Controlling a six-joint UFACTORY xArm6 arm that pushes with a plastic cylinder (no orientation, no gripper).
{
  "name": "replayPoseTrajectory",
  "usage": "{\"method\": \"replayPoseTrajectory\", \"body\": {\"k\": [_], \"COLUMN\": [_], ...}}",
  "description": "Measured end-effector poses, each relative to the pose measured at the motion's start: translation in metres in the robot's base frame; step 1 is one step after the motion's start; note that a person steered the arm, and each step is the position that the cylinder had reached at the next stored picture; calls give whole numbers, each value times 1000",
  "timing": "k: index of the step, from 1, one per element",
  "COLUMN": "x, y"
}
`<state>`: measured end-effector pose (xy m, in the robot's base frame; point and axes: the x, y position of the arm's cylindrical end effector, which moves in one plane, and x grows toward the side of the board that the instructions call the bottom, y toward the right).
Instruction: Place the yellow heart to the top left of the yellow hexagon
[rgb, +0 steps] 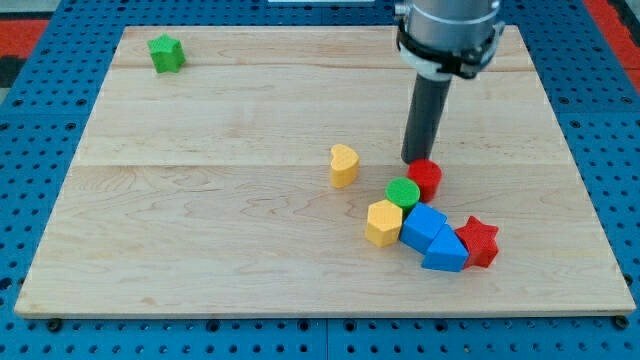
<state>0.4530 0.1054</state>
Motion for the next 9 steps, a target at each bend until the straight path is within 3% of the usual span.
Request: {"method": "replayPoseTrajectory", "body": {"k": [2, 3, 5, 9], "x": [45, -1, -41, 23], "y": [0, 6, -97, -73]}}
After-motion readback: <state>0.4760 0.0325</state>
